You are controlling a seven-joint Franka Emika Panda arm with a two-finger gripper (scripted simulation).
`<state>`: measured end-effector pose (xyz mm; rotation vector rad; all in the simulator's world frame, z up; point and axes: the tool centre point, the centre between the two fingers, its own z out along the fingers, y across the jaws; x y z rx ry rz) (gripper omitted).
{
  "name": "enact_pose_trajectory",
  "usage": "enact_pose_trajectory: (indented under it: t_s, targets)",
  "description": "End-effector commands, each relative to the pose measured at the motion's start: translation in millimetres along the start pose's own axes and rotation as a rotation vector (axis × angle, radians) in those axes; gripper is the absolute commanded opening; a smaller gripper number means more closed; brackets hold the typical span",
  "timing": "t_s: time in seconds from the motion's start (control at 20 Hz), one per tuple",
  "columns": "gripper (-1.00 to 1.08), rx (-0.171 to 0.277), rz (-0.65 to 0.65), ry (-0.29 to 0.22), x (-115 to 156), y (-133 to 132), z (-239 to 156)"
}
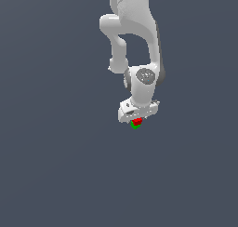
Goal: Stack the red cube on top of the green cube.
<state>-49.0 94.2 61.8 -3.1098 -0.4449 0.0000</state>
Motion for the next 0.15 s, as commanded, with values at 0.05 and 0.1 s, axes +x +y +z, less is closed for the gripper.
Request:
enact_pose_trajectory:
  t_s: [0.05,0.1]
  targets:
    - [1.00,0.000,0.000,0.000,0.1,0.0,-0.1]
    - [1.00,0.000,0.000,0.000,0.1,0.0,-0.1]
